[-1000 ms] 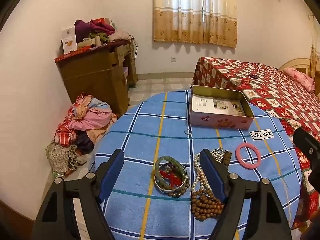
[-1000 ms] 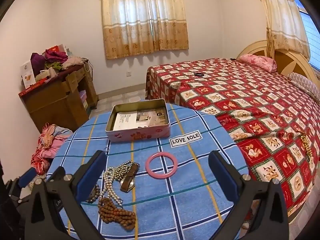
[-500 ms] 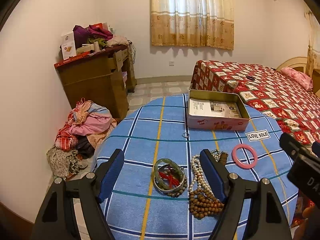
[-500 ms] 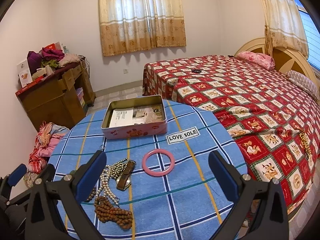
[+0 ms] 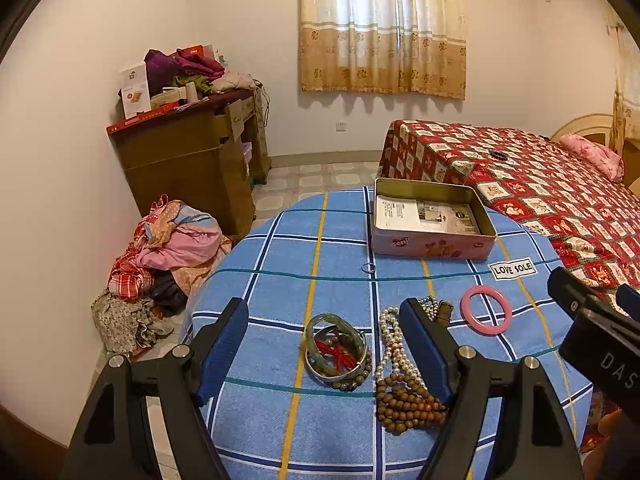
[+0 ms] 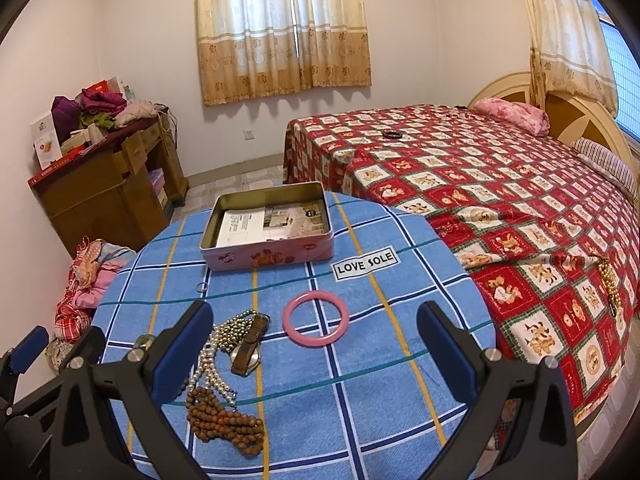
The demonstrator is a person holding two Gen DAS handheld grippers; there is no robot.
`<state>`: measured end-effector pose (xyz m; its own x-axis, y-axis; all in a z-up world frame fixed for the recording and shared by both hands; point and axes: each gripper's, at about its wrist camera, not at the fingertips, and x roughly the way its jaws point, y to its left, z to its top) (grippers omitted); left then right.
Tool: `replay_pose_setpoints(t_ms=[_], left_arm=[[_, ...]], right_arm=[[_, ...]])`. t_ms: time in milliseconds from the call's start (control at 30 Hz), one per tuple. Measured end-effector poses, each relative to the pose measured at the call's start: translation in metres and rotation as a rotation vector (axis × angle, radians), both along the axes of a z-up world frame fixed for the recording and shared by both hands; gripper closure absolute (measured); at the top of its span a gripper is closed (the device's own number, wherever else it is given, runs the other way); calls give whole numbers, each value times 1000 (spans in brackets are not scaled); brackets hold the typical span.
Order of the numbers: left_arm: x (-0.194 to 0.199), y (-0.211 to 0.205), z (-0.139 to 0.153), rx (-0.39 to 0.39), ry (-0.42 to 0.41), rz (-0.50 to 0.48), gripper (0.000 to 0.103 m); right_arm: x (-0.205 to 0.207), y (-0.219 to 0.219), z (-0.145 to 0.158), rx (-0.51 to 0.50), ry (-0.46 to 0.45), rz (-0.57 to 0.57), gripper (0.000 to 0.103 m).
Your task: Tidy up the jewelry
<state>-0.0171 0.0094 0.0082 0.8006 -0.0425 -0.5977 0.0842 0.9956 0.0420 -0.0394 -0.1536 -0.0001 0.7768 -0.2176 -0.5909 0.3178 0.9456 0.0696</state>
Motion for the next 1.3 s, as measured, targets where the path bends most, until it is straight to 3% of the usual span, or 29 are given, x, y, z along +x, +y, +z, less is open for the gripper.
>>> replay_pose_setpoints(t_ms=[1300], left_arm=[[0, -4, -7, 13, 17, -10, 25]], right_arm=[[1, 0, -6, 20, 15, 4, 0]])
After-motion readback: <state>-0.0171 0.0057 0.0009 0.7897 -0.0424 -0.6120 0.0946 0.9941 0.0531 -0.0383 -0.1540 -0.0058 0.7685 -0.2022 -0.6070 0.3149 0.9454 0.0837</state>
